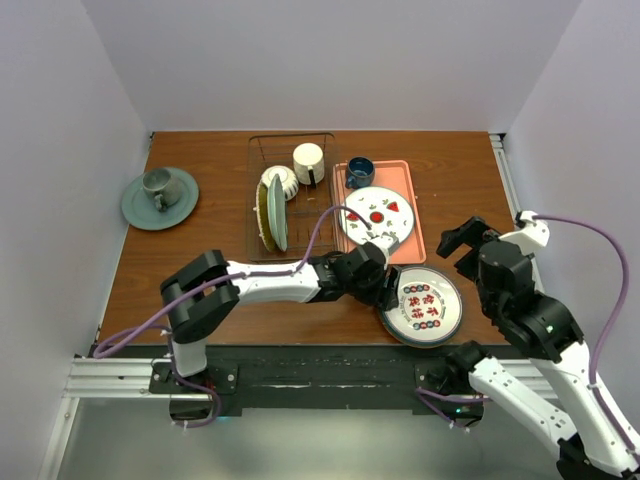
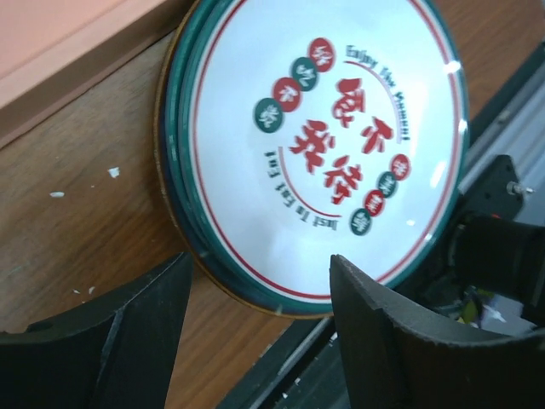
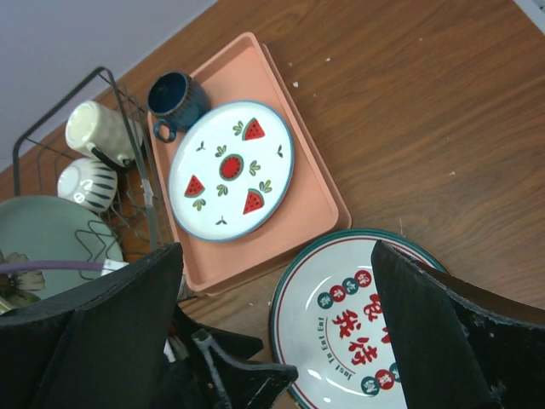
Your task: Load the mixed dishes into the dish rack
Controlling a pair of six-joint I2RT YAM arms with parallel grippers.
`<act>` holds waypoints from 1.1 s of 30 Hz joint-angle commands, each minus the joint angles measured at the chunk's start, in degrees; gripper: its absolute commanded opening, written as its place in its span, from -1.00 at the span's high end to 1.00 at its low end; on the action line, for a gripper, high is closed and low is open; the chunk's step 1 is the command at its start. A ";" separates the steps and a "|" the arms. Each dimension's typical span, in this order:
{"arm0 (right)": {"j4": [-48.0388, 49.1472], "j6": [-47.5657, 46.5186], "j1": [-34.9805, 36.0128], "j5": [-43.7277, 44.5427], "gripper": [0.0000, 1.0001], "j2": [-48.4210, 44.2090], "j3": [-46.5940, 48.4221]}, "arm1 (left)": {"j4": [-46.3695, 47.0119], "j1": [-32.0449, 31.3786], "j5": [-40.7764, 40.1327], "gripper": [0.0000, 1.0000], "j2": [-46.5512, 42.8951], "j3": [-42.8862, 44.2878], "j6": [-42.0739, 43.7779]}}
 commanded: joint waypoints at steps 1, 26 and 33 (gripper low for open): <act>-1.96 -0.93 -0.35 2.19 -0.92 -0.77 1.95 | -0.87 -0.31 -5.49 -0.40 2.49 3.88 -1.74; 1.21 -0.93 -0.26 -0.80 -0.92 -1.48 -1.83 | -12.21 -3.38 -20.26 -0.11 1.80 0.90 -1.92; 1.56 -0.93 -0.35 -0.89 -0.92 -1.39 -2.09 | -12.12 -3.47 -19.03 0.35 0.04 2.04 -2.36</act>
